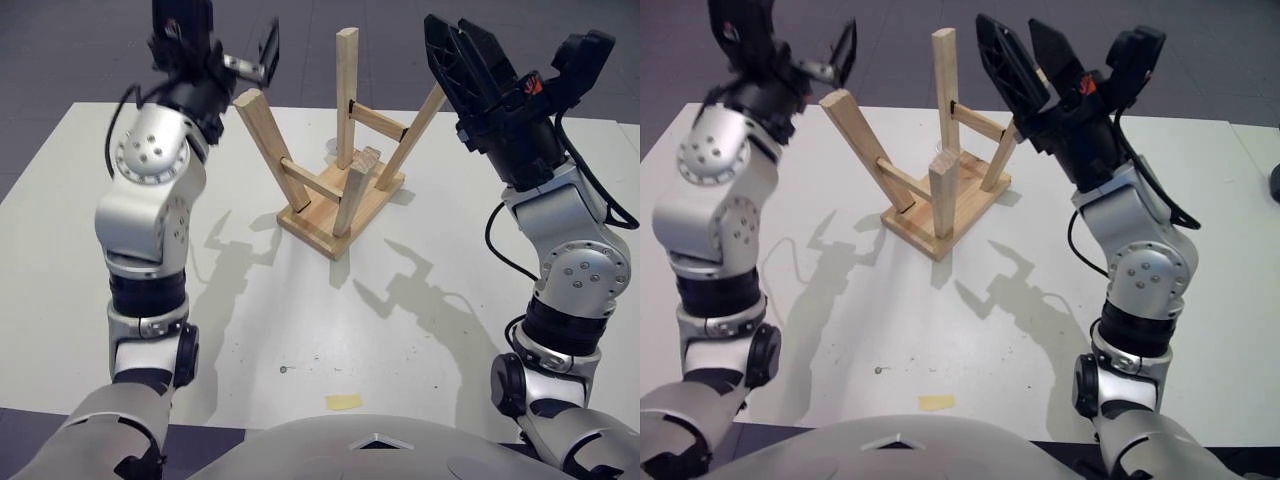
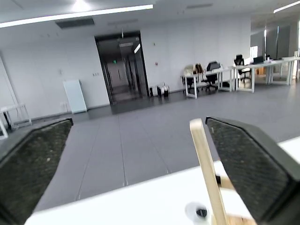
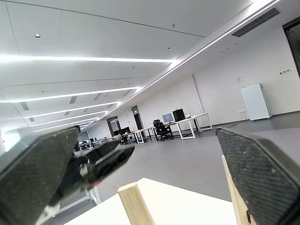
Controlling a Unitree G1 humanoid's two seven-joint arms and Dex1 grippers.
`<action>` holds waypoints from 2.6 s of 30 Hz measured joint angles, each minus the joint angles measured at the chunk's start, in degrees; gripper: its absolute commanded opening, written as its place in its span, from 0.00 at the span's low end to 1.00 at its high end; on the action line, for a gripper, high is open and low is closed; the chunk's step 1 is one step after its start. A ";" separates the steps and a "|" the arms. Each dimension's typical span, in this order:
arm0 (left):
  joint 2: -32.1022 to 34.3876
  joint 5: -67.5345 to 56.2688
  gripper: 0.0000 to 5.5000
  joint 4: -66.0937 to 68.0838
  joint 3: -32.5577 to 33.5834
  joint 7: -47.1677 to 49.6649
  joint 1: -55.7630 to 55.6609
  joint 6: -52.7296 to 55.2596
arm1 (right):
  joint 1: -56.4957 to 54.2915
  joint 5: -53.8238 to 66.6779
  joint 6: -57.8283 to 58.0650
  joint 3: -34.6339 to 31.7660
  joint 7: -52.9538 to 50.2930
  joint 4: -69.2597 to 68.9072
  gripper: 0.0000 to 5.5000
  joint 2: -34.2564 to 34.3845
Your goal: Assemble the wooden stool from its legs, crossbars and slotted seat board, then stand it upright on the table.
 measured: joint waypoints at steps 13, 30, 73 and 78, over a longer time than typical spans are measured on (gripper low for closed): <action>-3.53 2.57 0.98 28.12 -3.98 -12.42 -5.87 -13.63 | 0.85 -0.35 0.00 4.09 -1.72 -1.55 0.98 2.40; -7.95 -9.47 0.98 11.37 10.15 -5.58 -5.71 -4.53 | 6.65 -26.73 -3.94 16.20 -4.27 7.62 0.98 3.83; 18.51 -4.92 0.98 2.17 -10.07 -50.41 28.22 -6.34 | 13.47 -30.00 -1.93 15.97 46.49 25.22 0.98 -15.16; 18.51 -6.13 0.98 -0.03 -10.07 -50.66 29.03 -5.22 | 16.08 -29.25 -0.34 14.65 44.92 21.05 0.98 -15.35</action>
